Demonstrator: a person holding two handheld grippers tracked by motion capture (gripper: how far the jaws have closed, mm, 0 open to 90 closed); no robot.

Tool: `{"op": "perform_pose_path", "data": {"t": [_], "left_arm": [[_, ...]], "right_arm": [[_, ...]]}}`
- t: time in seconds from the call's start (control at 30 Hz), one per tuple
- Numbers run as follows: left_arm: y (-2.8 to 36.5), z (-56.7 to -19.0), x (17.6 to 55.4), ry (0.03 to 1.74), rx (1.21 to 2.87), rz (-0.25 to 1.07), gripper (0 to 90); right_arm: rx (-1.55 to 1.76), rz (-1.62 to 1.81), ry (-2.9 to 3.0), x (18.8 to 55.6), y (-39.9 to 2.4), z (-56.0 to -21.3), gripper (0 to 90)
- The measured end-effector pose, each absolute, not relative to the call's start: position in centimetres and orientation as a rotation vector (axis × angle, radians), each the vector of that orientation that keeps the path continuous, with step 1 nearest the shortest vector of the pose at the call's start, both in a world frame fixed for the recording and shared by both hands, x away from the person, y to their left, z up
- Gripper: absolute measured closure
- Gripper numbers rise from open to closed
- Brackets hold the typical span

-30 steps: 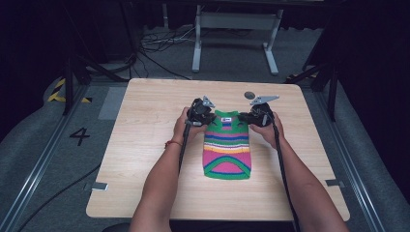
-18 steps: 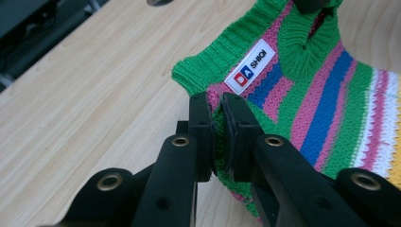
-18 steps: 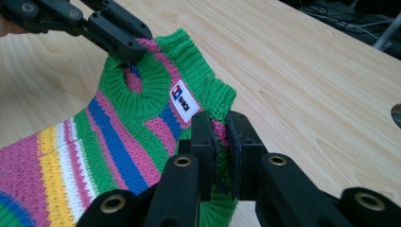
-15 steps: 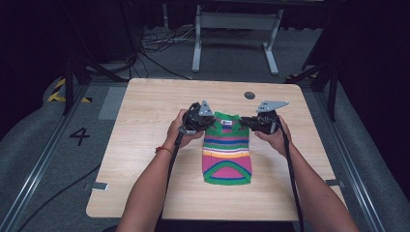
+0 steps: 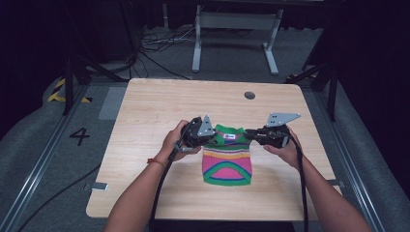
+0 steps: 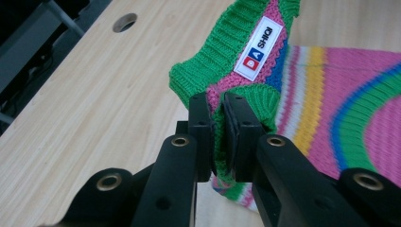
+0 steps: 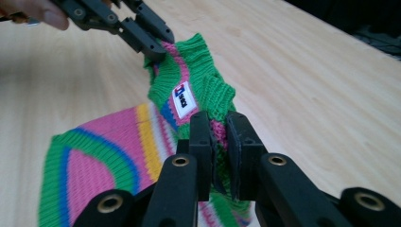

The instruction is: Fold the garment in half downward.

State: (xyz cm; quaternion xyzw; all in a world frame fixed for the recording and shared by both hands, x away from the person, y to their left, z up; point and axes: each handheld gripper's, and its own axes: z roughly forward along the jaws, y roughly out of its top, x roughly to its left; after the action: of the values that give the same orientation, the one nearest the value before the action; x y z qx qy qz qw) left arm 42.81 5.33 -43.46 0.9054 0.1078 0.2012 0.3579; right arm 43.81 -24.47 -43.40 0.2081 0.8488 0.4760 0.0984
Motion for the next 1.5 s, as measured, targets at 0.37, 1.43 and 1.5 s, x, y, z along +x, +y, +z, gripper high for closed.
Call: {"op": "perform_pose_path", "data": {"t": [0.37,1.43,1.5], "left_arm": [[5.8,-44.6,39.7,0.209,2.358,0.511,81.8],[6.5,-47.2,33.9,0.074,2.470,0.357,79.0],[6.5,-47.2,33.7,0.079,2.470,0.347,78.8]], "right_arm": [[0.476,1.380,2.628,40.1,-23.6,-44.2,81.2],[0.346,1.222,2.801,35.9,-24.0,-47.0,77.9],[0.341,1.216,2.807,35.7,-24.0,-47.1,77.9]]}}
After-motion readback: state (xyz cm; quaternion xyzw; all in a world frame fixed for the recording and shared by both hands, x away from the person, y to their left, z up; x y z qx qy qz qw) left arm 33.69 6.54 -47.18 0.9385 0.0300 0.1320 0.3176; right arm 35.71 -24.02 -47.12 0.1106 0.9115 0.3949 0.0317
